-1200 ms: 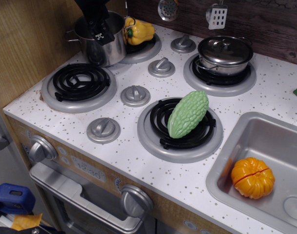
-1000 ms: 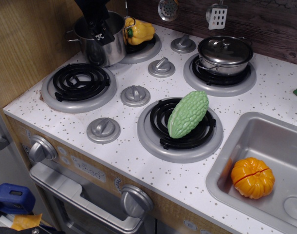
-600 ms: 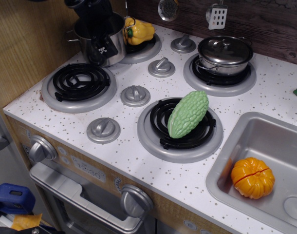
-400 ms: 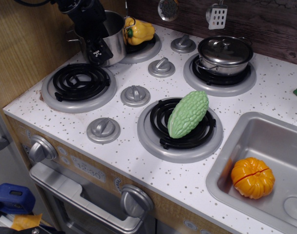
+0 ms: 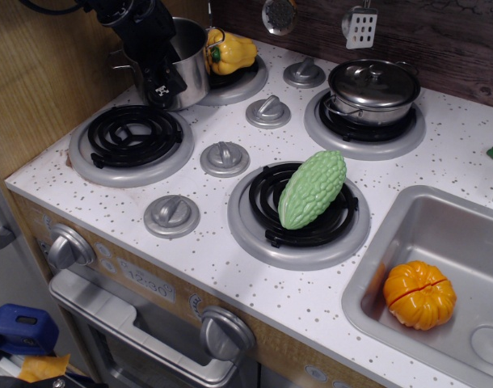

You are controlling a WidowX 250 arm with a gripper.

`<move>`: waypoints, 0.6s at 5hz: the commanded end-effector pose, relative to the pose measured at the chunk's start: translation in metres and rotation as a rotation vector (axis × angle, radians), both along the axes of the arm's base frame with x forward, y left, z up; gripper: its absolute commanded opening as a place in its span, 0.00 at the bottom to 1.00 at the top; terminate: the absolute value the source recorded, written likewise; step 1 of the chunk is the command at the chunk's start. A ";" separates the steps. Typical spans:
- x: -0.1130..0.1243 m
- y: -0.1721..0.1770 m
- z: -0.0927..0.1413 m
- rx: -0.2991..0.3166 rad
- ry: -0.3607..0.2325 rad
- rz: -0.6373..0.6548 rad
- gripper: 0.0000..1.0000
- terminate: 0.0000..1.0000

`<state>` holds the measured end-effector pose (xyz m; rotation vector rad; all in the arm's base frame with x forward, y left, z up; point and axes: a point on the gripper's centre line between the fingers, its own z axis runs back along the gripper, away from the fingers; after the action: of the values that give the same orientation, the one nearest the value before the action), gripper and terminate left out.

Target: Put pot on stove which is near stove

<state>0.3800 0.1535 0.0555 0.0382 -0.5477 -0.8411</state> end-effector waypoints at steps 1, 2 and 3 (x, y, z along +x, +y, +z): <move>0.003 0.008 0.011 0.017 -0.047 0.008 0.00 0.00; 0.004 0.010 0.009 -0.001 -0.047 0.008 0.00 0.00; -0.001 0.006 0.023 0.050 -0.037 0.045 0.00 0.00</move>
<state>0.3740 0.1518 0.0594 0.0743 -0.5018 -0.8054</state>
